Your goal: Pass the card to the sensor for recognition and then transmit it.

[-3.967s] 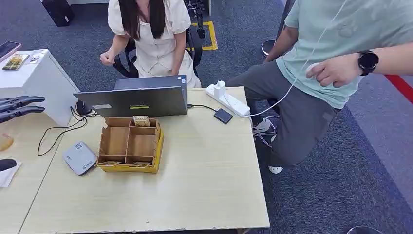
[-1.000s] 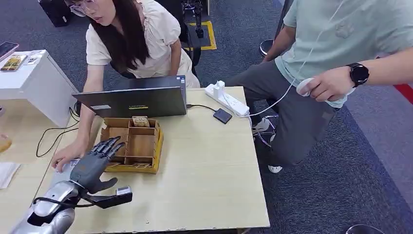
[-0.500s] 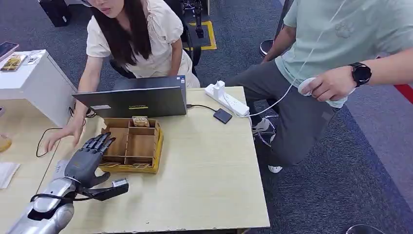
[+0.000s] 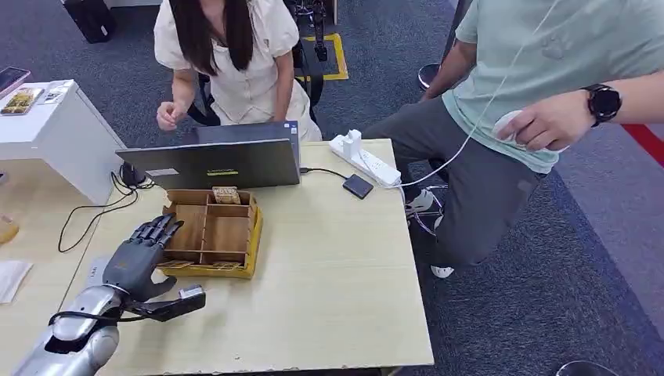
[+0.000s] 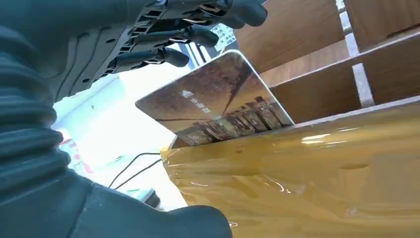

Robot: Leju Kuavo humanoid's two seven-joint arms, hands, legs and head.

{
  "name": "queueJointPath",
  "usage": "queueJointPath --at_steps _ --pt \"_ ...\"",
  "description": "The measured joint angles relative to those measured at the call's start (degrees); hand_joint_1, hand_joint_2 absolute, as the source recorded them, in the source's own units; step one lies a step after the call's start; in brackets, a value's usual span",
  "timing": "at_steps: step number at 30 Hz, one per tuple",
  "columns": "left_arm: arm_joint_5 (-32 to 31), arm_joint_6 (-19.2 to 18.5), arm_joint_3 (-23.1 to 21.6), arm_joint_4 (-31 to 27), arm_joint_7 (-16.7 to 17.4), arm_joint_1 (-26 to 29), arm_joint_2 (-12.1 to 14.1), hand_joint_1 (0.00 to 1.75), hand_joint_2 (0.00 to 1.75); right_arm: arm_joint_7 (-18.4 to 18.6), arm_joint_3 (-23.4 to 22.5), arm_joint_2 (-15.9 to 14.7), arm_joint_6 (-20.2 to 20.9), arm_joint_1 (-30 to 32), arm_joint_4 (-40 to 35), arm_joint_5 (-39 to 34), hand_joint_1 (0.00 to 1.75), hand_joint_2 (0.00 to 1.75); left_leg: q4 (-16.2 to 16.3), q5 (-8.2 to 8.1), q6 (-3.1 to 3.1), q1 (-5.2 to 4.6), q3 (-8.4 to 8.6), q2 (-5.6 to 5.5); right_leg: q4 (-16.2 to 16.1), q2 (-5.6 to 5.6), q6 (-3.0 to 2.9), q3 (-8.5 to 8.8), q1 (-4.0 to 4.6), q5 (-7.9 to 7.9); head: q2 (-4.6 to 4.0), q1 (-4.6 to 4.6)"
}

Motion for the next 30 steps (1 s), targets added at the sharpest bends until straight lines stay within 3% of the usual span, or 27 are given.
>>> queueJointPath --at_steps 8,17,30 --pt "1.4 -1.1 0.9 -0.3 -1.0 0.0 0.4 0.00 1.75 0.0 -0.6 0.0 0.0 0.0 0.0 0.2 0.00 1.75 0.0 0.00 0.00 0.00 0.00 0.00 0.0 0.00 0.00 0.00 0.00 0.00 0.02 0.00" --pt "6.8 -8.5 1.4 -4.7 -3.8 -0.8 6.4 0.00 1.75 -0.2 -1.4 0.0 0.0 0.0 0.0 0.5 0.00 1.75 0.0 0.01 -0.01 0.03 0.01 0.01 0.0 0.01 0.00 -0.01 0.03 0.00 0.02 0.02" --pt "7.8 -9.6 1.4 -6.5 -3.9 -1.7 10.0 0.00 1.75 -0.5 -2.3 0.0 0.0 0.0 0.0 0.9 0.00 1.75 0.0 0.01 -0.01 0.02 0.01 0.01 0.0 0.01 0.00 -0.01 0.02 0.00 0.02 0.02"
